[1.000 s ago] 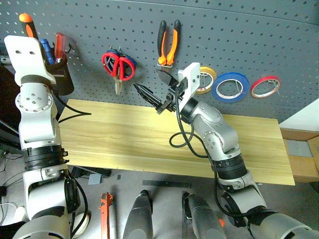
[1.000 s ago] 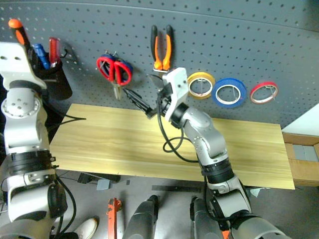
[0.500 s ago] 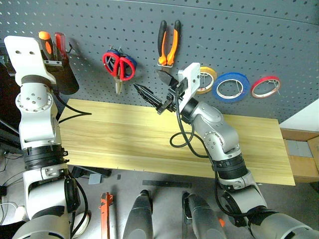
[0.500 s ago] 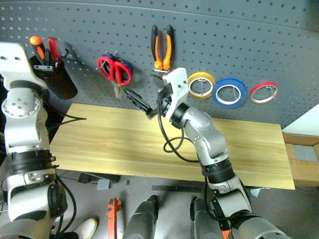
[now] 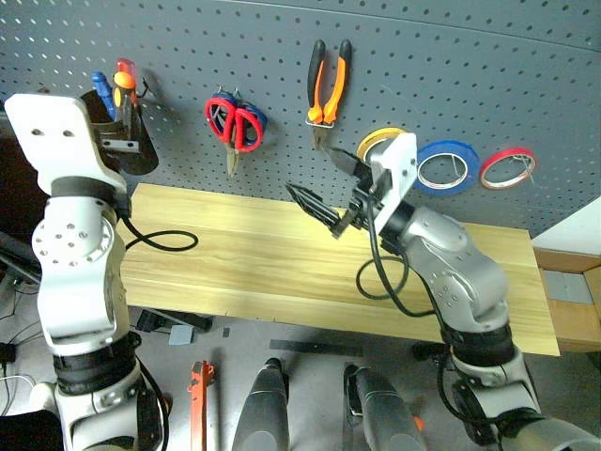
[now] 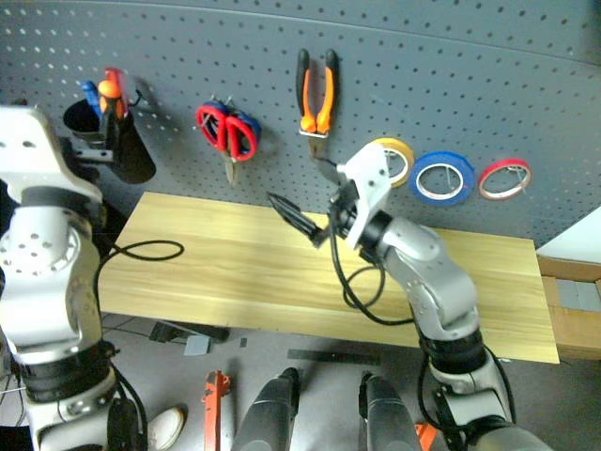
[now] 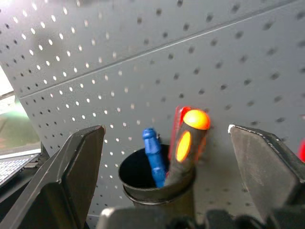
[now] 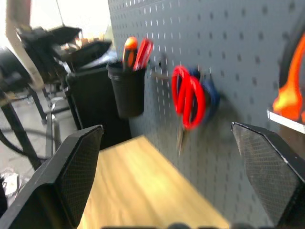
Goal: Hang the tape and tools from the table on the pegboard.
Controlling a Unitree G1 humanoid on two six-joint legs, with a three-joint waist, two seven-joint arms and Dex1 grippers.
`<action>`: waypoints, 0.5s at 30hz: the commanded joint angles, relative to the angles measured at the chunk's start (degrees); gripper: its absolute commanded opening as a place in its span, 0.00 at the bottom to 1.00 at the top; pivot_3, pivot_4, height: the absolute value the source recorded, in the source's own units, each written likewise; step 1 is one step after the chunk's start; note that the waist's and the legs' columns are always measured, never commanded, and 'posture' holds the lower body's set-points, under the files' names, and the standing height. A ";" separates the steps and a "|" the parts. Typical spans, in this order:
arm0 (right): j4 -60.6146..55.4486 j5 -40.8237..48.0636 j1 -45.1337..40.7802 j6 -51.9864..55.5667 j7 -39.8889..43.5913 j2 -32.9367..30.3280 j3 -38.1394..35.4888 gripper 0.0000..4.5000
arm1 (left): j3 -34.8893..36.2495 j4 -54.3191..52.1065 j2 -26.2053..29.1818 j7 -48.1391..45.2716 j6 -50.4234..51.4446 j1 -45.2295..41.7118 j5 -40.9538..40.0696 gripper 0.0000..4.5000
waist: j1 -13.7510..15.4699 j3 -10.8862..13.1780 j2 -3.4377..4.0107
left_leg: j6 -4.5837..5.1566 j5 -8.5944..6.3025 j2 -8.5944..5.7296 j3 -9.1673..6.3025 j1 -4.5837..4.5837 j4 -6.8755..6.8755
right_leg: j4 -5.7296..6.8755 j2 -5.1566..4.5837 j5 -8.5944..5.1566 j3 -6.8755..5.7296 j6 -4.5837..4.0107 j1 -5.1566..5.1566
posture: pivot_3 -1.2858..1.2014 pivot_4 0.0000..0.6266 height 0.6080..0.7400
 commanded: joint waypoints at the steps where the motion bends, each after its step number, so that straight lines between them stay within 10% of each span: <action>1: -7.76 1.90 3.84 2.81 -1.56 -2.13 -2.33 1.00 | -2.33 -7.79 -3.70 0.20 5.10 3.73 -1.34 0.99 | 0.19 -0.04 -0.02 | 0.00 0.00 0.00 0.01 0.08 0.00 | -0.01 0.00 -0.01 0.01 0.01 0.09 | 0.60 0.38 1.00; 15: -9.99 -11.86 27.11 6.31 -17.66 -5.86 -2.48 1.00 | -18.92 -3.34 -12.72 -5.73 11.80 20.12 -5.26 0.99 | 0.10 -3.10 0.08 | 0.08 0.08 -0.02 0.12 0.53 0.01 | -0.08 0.01 -0.23 0.11 0.23 0.53 | 0.58 0.24 1.00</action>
